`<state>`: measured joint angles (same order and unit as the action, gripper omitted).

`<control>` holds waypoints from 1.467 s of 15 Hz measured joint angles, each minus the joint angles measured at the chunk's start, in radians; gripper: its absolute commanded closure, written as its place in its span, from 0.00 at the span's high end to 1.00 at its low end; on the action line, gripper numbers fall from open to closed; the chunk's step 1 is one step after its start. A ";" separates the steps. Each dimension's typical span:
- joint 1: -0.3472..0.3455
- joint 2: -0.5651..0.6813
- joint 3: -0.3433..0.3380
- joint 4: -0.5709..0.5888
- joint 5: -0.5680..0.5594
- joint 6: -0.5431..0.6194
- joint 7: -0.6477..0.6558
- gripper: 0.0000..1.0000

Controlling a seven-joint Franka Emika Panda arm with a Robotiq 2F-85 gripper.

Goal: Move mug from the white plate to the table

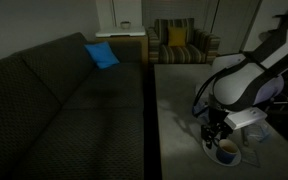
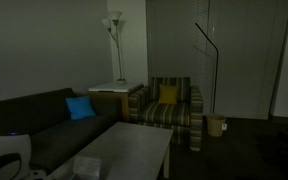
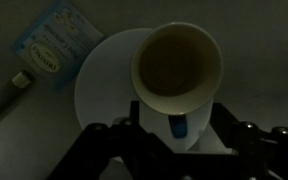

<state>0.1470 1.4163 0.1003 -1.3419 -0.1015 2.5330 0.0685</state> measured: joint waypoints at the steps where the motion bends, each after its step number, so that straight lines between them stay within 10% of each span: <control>1: 0.000 0.000 0.000 0.000 0.000 0.000 0.001 0.60; 15: 0.005 -0.012 -0.003 -0.001 0.000 0.000 0.006 0.33; 22: 0.007 -0.016 -0.003 -0.004 0.000 0.000 0.010 0.02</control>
<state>0.1537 1.4007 0.0975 -1.3454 -0.1017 2.5330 0.0790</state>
